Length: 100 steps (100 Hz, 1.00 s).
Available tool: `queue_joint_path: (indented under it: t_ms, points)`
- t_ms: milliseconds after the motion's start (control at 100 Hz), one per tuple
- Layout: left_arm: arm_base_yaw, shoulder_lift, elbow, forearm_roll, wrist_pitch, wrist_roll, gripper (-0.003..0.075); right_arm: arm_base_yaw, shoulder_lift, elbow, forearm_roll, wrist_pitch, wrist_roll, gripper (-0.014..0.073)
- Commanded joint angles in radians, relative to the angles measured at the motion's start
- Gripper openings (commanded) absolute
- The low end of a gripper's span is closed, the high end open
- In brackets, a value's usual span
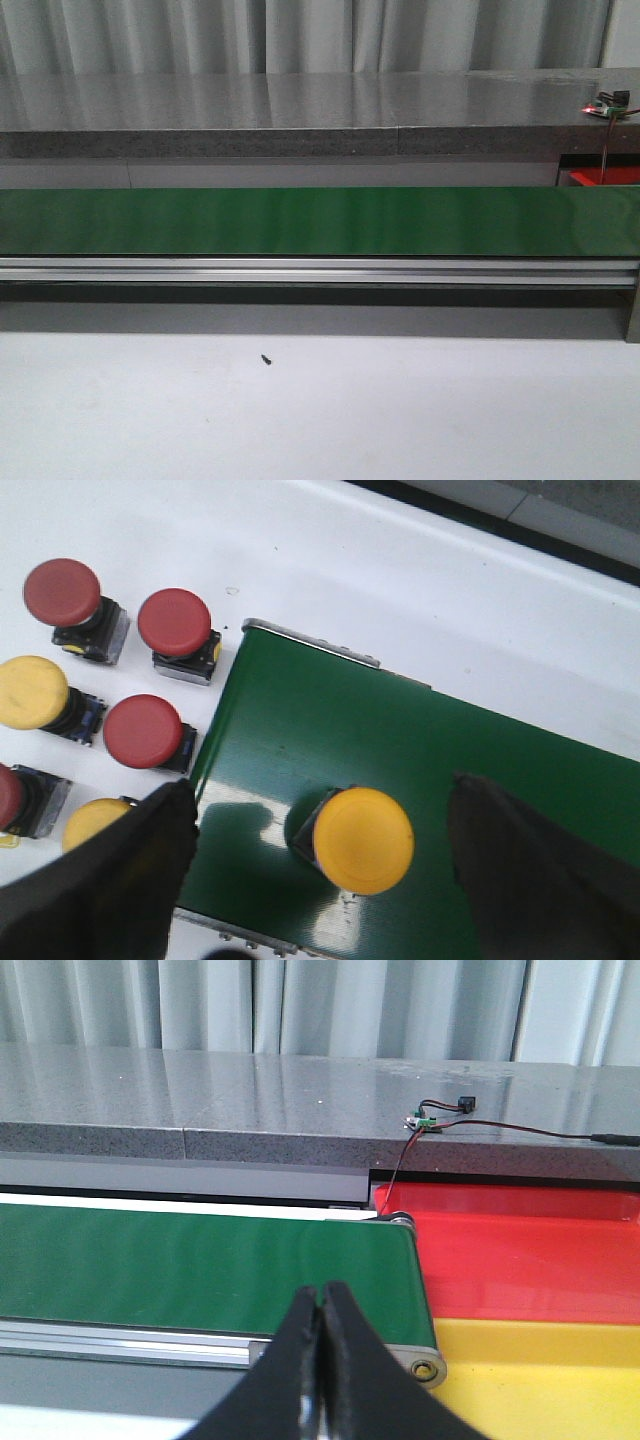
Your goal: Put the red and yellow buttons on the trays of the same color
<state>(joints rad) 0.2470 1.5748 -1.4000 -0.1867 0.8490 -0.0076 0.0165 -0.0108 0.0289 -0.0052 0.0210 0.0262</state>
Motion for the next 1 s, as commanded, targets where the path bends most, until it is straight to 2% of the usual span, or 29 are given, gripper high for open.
queue_joint_path:
  t_ms: [0, 210, 600, 990]
  points:
    - [0.037, -0.058, -0.024, -0.001, -0.02, 0.0, 0.0512, -0.005, -0.018, -0.018, -0.013, -0.079, -0.002, -0.0068]
    - [0.163, -0.09, 0.025, 0.002, -0.001, 0.025, 0.0512, -0.005, -0.018, -0.018, -0.013, -0.079, -0.002, -0.0068]
    - [0.31, -0.09, 0.147, 0.032, -0.047, 0.048, 0.0512, -0.005, -0.018, -0.018, -0.013, -0.079, -0.002, -0.0068]
    - [0.351, -0.008, 0.171, 0.038, -0.083, 0.049, 0.0512, -0.005, -0.018, -0.018, -0.013, -0.079, -0.002, -0.0068]
